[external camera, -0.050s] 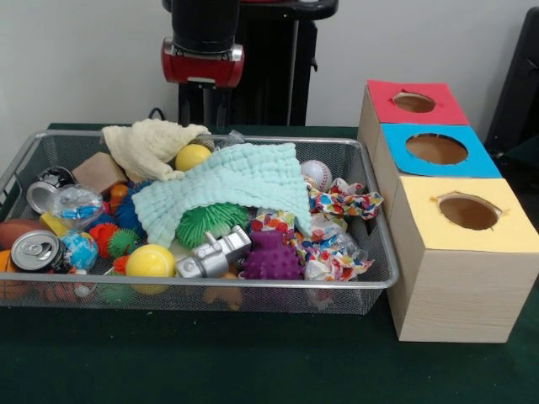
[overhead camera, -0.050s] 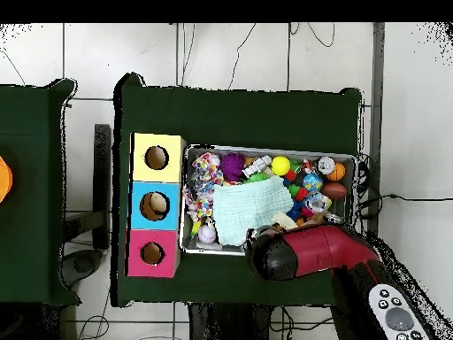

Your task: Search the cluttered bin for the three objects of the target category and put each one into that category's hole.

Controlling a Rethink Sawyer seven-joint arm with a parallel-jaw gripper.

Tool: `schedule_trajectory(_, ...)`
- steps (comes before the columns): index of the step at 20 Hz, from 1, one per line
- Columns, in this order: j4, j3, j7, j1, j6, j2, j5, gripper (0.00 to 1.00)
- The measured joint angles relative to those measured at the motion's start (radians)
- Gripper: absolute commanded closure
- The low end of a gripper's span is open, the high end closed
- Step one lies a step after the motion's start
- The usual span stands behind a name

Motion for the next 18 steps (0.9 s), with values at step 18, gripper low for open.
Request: schedule_trajectory(18, -0.259, -0.007, 0.0, 0.064, 0.04, 0.319, -0.007, 0.0)
